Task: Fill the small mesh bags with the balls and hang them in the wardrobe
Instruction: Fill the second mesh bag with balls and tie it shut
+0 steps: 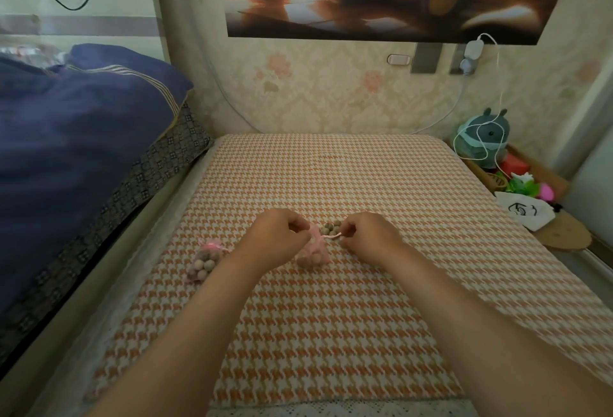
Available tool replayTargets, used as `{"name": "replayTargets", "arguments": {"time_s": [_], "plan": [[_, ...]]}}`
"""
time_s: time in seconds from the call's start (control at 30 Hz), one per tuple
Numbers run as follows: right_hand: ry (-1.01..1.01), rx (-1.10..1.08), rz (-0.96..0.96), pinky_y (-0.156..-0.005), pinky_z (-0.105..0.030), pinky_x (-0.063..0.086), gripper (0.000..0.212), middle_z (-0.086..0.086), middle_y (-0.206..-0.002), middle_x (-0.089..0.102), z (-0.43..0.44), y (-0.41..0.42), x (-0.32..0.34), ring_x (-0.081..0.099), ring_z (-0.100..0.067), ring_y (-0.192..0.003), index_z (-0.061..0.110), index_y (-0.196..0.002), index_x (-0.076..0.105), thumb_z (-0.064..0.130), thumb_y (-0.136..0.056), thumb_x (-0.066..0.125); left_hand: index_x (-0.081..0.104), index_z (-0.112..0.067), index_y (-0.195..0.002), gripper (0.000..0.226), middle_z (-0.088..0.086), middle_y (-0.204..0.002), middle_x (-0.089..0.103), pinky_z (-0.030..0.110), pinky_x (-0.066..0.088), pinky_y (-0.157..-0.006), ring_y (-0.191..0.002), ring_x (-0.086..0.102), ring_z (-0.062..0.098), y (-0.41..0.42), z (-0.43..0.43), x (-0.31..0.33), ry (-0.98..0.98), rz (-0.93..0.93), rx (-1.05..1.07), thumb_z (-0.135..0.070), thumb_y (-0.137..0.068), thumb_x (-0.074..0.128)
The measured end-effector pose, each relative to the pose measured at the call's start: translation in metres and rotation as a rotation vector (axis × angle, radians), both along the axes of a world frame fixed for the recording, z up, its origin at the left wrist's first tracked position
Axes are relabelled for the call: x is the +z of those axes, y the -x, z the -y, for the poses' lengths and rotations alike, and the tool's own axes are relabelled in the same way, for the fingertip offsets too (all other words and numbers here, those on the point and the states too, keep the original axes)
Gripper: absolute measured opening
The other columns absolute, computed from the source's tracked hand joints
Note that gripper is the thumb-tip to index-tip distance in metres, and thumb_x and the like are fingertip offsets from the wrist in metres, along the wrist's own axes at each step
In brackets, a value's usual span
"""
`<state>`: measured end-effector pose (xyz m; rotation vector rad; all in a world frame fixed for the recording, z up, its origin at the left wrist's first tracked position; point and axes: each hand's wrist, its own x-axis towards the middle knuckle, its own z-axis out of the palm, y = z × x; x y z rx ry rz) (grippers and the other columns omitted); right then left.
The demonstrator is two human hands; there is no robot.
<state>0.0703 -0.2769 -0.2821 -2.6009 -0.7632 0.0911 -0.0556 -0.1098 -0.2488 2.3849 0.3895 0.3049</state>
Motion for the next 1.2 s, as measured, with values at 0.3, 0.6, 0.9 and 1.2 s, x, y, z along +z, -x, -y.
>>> {"name": "replayTargets", "arguments": {"time_s": [0.3, 0.6, 0.9, 1.2], "plan": [[-0.51, 0.085, -0.093, -0.067, -0.014, 0.052, 0.011, 0.014, -0.089, 0.072, 0.0, 0.037, 0.049, 0.066, 0.006, -0.072, 0.026, -0.097, 0.077, 0.025, -0.086, 0.079, 0.072, -0.021, -0.111, 0.022, -0.012, -0.106, 0.067, 0.01, 0.041, -0.068, -0.087, 0.058, -0.001, 0.01, 0.0, 0.0, 0.018, 0.015, -0.042, -0.024, -0.09, 0.064], [-0.273, 0.232, 0.117, -0.074, -0.02, 0.05, 0.011, 0.025, -0.093, 0.068, -0.007, 0.066, 0.052, 0.06, 0.01, -0.084, 0.037, -0.102, 0.075, 0.039, -0.091, 0.072, 0.072, -0.024, -0.113, 0.028, -0.008, -0.103, 0.072, 0.027, 0.055, -0.078, -0.087, 0.066, 0.008, 0.014, 0.009, 0.006, 0.02, 0.037, -0.095, -0.017, -0.088, 0.06], [-0.069, 0.277, 0.081, -0.078, -0.036, 0.056, 0.019, 0.015, -0.102, 0.068, -0.014, 0.054, 0.051, 0.064, -0.008, -0.092, 0.036, -0.106, 0.076, 0.042, -0.097, 0.06, 0.072, -0.023, -0.112, 0.025, -0.011, -0.105, 0.067, 0.019, 0.042, -0.079, -0.091, 0.057, 0.004, 0.011, 0.0, 0.002, -0.004, 0.03, -0.086, -0.02, -0.091, 0.06], [-0.106, 0.177, 0.027, -0.067, -0.046, 0.059, 0.024, 0.001, -0.076, 0.075, 0.012, 0.039, 0.054, 0.067, -0.022, -0.067, 0.02, -0.082, 0.078, 0.029, -0.094, 0.06, 0.071, -0.025, -0.105, 0.018, -0.018, -0.093, 0.065, 0.011, 0.04, -0.058, -0.074, 0.058, -0.004, -0.005, 0.0, -0.003, 0.06, 0.146, -0.001, -0.019, -0.095, 0.057]]}}
